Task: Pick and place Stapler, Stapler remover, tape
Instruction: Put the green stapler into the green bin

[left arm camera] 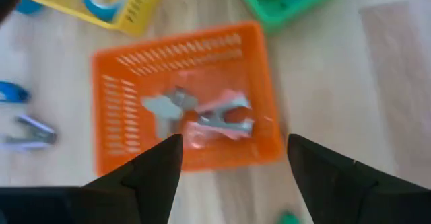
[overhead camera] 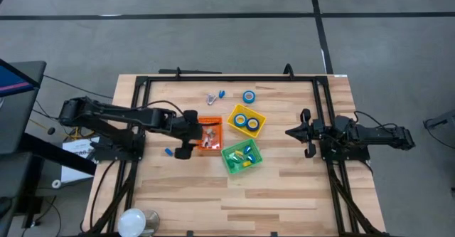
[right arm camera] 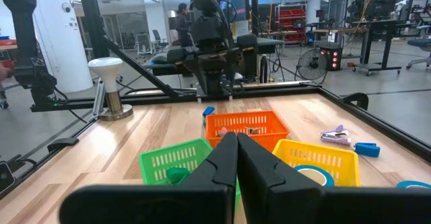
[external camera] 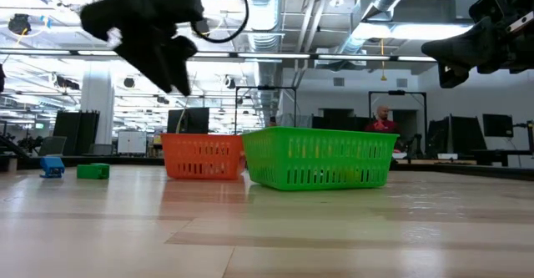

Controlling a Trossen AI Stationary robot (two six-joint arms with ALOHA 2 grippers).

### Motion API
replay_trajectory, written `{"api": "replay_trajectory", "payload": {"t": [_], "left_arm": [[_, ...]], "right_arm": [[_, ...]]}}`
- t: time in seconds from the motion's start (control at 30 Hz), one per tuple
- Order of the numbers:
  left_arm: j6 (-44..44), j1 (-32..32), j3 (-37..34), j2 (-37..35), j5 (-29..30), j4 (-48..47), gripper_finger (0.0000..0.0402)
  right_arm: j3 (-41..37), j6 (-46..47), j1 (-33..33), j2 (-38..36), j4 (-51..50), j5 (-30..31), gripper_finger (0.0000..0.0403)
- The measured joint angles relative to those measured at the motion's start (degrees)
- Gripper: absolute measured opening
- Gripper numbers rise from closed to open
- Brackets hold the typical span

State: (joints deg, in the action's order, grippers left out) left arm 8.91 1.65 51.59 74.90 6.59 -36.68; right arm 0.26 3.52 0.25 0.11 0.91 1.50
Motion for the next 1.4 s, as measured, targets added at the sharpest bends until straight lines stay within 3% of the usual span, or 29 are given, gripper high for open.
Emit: {"api": "replay_trajectory", "payload": {"t": [0.3, 0.67, 0.87, 1.17, 1.4], "left_arm": [[-6.6, -0.12, -0.47, -1.05, -4.8, -9.56, 0.0252], [-7.4, -0.11, -9.37, -0.4, -8.03, -8.89, 0.0248], [-7.36, -0.11, -10.88, -0.38, -8.61, -6.88, 0.024], [1.07, 0.31, -13.77, -0.38, -8.41, -2.01, 0.0231], [4.34, 0.33, -15.96, -0.38, -8.2, 0.1, 0.026]], "right_arm": [[0.01, 0.0, 0.02, 0.0, 0.0, 0.0, 0.0001], [0.0, 0.0, 0.02, 0.01, 0.0, 0.0, 0.0001], [-0.01, 0.0, 0.02, 0.0, 0.0, 0.0, 0.0001], [0.01, 0.01, 0.0, -0.01, 0.0, 0.0, 0.0001], [0.01, 0.0, 0.01, -0.01, 0.0, 0.0, 0.0001]]}}
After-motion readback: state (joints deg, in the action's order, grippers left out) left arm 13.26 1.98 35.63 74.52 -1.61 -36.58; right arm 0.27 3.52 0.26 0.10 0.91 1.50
